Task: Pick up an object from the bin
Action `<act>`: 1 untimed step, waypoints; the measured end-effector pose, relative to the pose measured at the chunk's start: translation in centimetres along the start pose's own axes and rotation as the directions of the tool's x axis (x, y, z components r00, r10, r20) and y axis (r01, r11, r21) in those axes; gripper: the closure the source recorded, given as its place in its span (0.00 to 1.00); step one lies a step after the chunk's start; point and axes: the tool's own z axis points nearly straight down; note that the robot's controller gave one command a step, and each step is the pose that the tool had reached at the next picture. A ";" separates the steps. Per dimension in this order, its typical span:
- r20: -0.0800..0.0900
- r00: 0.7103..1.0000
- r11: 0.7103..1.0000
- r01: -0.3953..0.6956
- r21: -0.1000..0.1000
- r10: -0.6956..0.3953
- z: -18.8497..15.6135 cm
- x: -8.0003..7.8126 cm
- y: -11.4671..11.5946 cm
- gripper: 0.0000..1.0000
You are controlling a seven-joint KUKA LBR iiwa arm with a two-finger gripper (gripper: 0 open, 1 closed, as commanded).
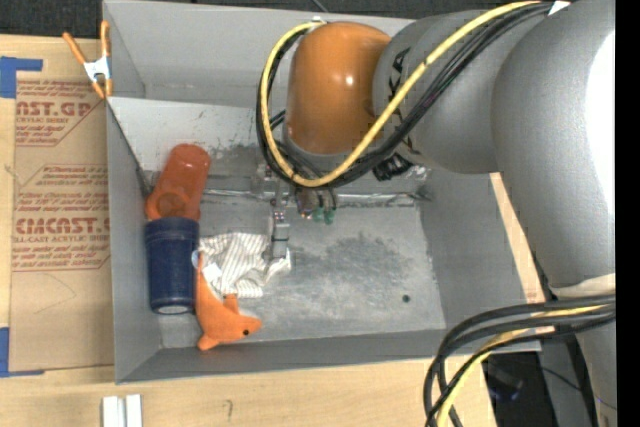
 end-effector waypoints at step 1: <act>0.006 1.000 1.000 -0.002 -0.001 0.002 -0.5 -0.1 -0.1 0.00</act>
Offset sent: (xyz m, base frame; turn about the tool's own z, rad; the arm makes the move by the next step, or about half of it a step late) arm -0.0289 0.0134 -0.0765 -0.0230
